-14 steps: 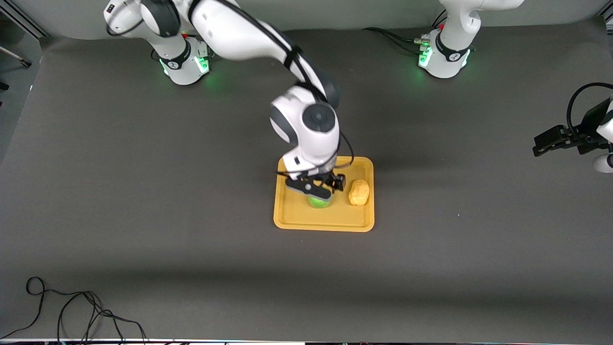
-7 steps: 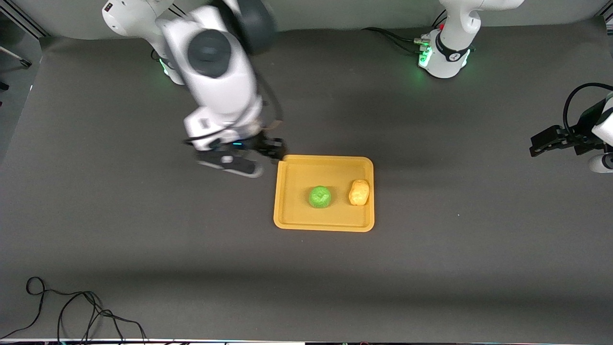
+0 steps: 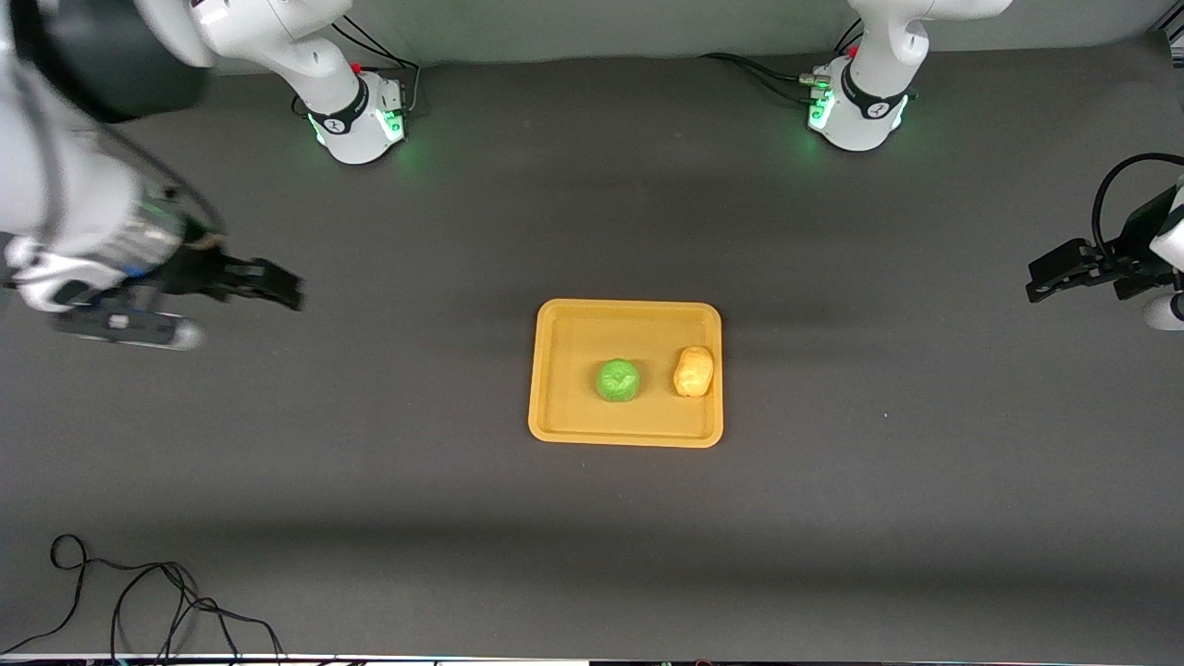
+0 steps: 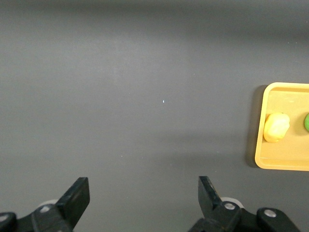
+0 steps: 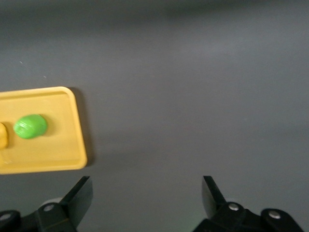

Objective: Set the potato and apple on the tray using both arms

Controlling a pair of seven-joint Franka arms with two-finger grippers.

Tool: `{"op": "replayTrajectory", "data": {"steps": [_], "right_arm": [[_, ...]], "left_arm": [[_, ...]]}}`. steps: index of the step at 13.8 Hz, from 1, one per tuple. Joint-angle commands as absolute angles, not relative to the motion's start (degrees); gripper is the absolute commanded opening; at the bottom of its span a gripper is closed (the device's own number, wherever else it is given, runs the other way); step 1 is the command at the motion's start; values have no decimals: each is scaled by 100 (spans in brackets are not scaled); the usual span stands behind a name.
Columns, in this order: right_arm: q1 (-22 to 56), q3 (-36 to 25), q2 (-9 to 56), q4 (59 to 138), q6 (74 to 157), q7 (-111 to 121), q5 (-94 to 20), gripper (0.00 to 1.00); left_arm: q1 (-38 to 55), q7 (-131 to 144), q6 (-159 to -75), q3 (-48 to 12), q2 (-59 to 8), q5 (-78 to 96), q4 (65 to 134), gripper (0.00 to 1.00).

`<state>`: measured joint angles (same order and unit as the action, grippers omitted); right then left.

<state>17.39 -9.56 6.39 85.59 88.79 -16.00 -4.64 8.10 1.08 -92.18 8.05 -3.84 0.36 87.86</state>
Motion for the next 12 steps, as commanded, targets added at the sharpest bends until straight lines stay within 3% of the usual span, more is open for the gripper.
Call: {"op": "replayTrajectory", "data": {"steps": [1, 4, 12], "right_arm": [[540, -151, 273, 9009, 9035, -794, -308, 100], [-419, 271, 246, 9018, 9035, -230, -194, 100], [-457, 237, 246, 9018, 9079, -106, 35, 100]], "left_arm": [[870, 202, -9141, 835, -404, 70, 8622, 100], [870, 202, -9140, 835, -404, 70, 8631, 100], [888, 193, -9158, 826, -404, 70, 8622, 100]]}}
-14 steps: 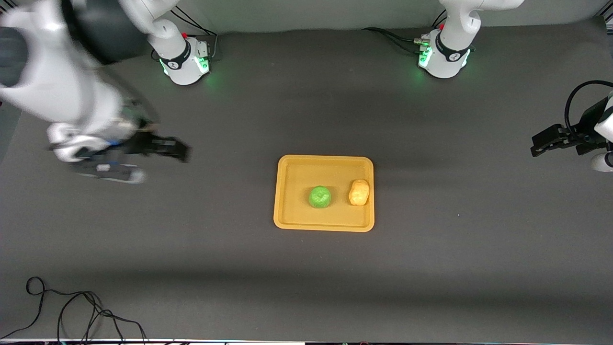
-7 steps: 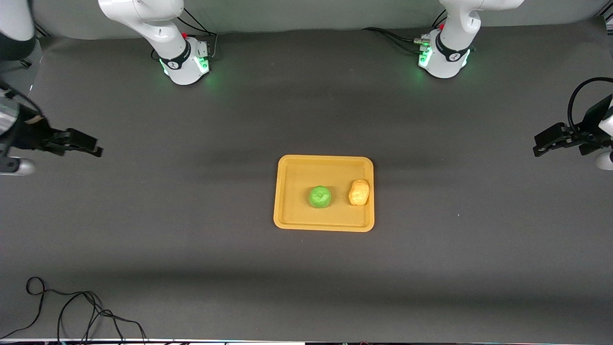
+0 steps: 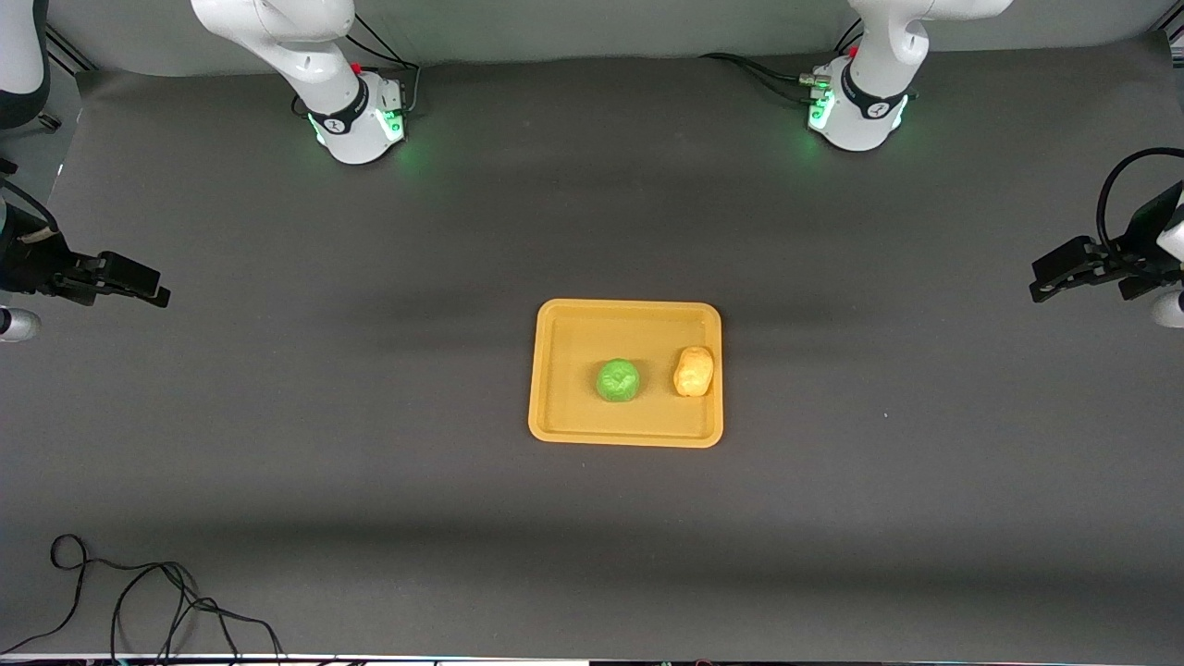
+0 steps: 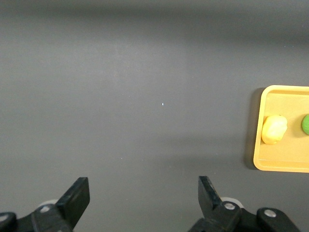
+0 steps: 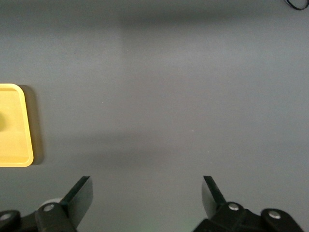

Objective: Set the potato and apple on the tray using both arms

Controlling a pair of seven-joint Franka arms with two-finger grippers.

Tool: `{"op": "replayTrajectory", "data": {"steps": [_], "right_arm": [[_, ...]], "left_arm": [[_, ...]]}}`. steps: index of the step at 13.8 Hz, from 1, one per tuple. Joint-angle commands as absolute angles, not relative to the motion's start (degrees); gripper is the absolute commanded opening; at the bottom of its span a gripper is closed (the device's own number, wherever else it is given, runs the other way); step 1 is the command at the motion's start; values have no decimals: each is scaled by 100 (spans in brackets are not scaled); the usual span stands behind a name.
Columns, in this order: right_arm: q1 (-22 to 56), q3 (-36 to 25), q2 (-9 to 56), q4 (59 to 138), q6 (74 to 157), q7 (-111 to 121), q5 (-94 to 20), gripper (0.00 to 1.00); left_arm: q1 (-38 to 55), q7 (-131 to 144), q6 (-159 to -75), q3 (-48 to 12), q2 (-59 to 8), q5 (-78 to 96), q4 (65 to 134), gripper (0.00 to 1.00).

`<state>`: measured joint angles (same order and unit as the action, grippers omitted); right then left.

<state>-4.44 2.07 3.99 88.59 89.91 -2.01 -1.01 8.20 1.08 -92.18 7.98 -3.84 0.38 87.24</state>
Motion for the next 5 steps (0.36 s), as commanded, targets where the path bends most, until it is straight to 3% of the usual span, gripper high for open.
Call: {"op": "replayTrajectory", "data": {"steps": [1, 5], "right_arm": [[-457, 246, 246, 9009, 9036, -62, 35, 100], [-457, 246, 281, 8965, 9026, -62, 79, 100]], "left_arm": [[879, 202, -9158, 835, -413, 70, 8613, 100], [879, 202, -9158, 826, -404, 70, 8605, 100]]}}
